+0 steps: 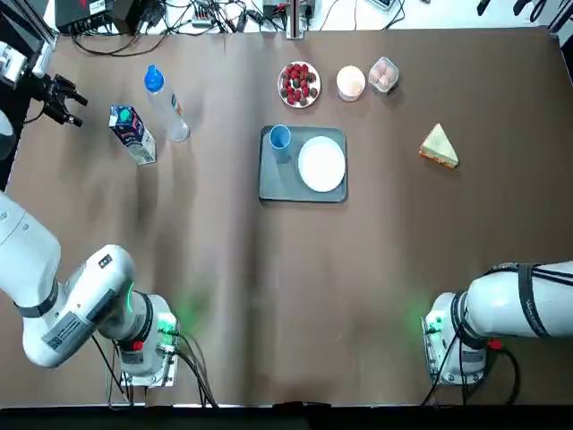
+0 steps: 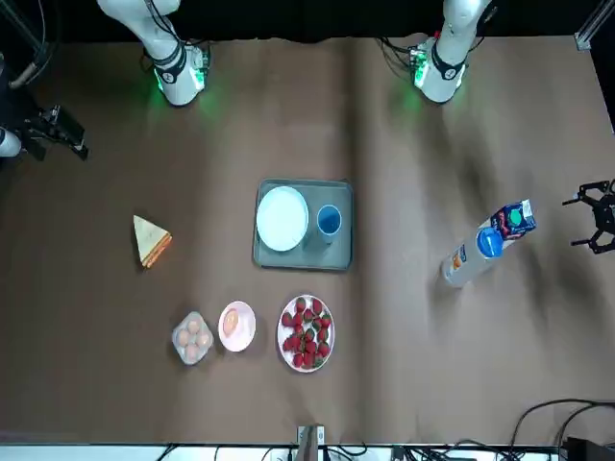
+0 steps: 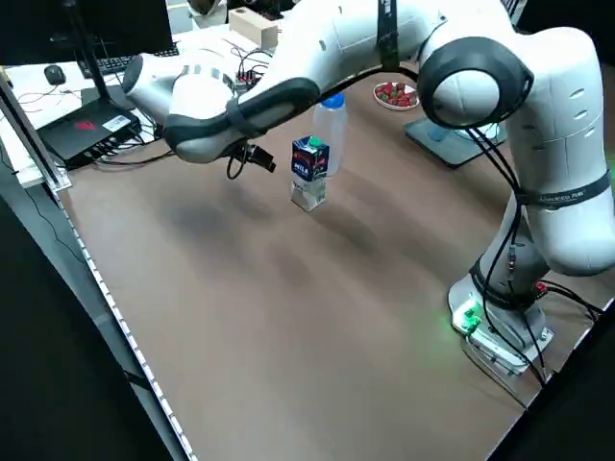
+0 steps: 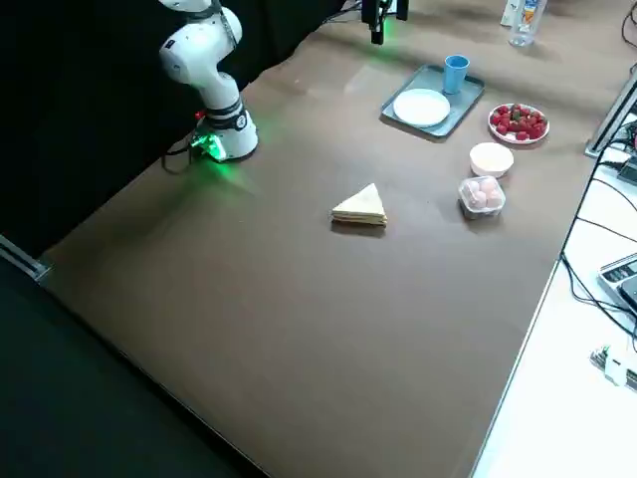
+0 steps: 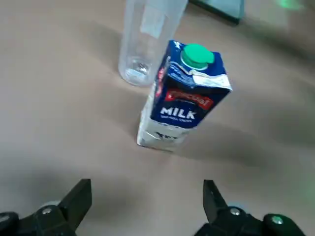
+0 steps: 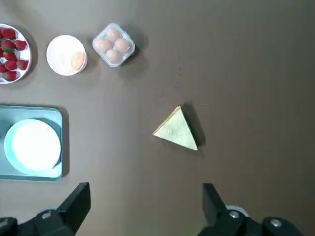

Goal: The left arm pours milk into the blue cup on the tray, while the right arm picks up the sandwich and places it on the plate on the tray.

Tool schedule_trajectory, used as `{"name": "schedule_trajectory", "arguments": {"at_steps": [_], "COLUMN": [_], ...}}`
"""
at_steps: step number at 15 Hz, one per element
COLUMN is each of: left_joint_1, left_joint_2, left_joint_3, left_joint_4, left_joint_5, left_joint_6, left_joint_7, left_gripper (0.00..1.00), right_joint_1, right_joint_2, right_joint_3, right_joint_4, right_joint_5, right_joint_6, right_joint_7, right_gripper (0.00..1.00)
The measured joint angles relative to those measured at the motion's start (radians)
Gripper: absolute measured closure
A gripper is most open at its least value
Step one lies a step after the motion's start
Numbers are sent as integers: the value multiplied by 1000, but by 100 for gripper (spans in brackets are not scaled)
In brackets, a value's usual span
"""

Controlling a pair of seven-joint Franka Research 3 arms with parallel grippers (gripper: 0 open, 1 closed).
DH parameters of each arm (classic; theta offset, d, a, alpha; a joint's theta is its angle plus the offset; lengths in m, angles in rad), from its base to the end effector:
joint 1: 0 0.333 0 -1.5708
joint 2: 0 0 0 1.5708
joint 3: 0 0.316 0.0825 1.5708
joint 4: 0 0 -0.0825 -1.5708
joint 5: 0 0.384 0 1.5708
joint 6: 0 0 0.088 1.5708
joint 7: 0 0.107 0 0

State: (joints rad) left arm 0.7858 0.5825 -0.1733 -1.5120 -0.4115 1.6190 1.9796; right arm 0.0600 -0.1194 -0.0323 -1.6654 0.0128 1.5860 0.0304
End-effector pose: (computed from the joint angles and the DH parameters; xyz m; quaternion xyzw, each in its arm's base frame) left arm 0.5472 0.3540 0.3114 0.7671 -0.5483 0.1738 0.2841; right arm 0.5181 0.0146 0.6452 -0.9998 0.0012 -0.0197 0.0089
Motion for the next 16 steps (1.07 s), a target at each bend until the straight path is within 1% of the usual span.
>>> {"name": "schedule_trajectory", "arguments": {"at_steps": [2, 4, 6, 9, 11, 13, 16], "left_joint_1": [11, 12, 12, 18, 31, 39, 39], "left_joint_2": [6, 5, 14, 39, 66, 110, 150], "left_joint_3": [-3, -9, -10, -6, -6, -6, -6], "left_joint_4": [12, 19, 17, 14, -2, -32, -65], "left_joint_5": [-28, -45, -87, -112, -118, -141, -153], "left_joint_6": [-1, -7, -13, -33, -52, -57, -96], "left_joint_7": [19, 65, 152, 252, 308, 358, 393], "left_gripper": [0, 0, 0, 0, 0, 0, 0], "right_joint_1": [-8, -13, -13, -13, -13, -13, -14], "right_joint_2": [20, 61, 118, 217, 280, 337, 404], "right_joint_3": [-3, -4, -3, -1, -1, -1, -2], "right_joint_4": [-6, -9, -11, -14, -15, -16, -16], "right_joint_5": [0, 0, 0, 0, 0, 0, -19], "right_joint_6": [9, 15, 18, 28, 28, 28, 31], "right_joint_7": [0, 0, 0, 0, 0, -6, -27], "right_gripper": [0, 0, 0, 0, 0, 0, 0]}}
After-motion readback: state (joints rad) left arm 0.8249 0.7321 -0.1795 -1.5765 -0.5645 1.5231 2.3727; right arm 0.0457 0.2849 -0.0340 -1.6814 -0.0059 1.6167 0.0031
